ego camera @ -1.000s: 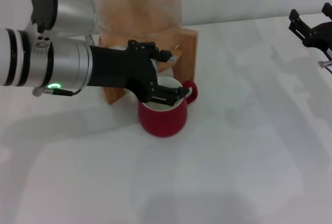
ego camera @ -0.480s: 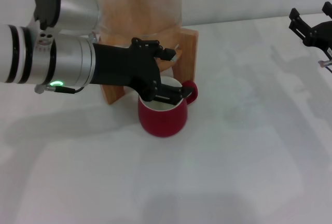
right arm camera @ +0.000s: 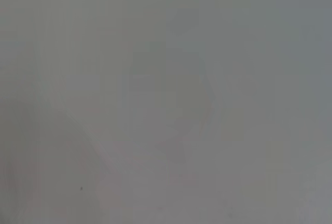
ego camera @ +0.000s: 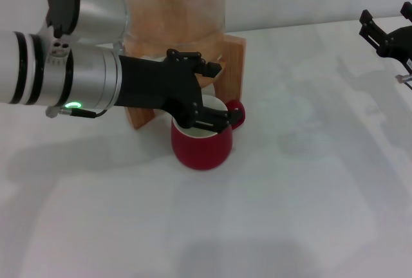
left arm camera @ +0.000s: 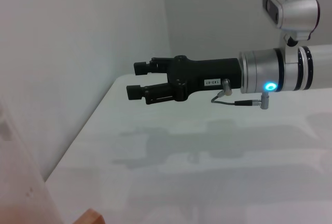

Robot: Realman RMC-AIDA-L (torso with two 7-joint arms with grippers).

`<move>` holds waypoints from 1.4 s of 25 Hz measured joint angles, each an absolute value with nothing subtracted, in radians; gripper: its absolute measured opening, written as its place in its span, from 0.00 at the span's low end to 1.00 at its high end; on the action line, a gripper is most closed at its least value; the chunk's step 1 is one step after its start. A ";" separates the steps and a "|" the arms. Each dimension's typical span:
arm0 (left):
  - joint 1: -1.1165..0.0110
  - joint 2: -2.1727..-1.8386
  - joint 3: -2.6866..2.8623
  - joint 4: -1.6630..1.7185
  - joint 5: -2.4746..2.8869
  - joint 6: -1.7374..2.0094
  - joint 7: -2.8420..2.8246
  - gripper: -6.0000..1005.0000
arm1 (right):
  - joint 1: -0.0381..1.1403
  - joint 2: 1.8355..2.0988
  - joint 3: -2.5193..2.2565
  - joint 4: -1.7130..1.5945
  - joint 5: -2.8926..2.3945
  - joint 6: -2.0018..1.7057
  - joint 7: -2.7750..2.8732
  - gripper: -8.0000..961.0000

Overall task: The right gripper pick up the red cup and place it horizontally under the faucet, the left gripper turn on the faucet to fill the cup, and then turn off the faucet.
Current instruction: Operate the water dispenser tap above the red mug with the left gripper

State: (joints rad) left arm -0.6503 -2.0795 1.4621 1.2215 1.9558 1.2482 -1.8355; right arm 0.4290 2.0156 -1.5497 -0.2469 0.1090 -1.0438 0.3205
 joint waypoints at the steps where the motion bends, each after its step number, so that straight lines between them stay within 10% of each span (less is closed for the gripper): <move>1: -0.649 -2.079 1.462 1.223 1.956 1.248 -1.836 0.88 | 0.429 2.016 -1.549 -0.247 0.109 -1.044 0.321 0.90; 35: -0.590 -2.078 1.465 1.292 1.993 1.264 -1.871 0.88 | 0.417 2.016 -1.549 -0.247 0.110 -1.064 0.321 0.90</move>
State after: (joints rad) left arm -0.5897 -2.0784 1.4653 1.2919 1.9926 1.2636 -1.8712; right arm 0.4174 2.0156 -1.5493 -0.2468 0.1104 -1.0645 0.3212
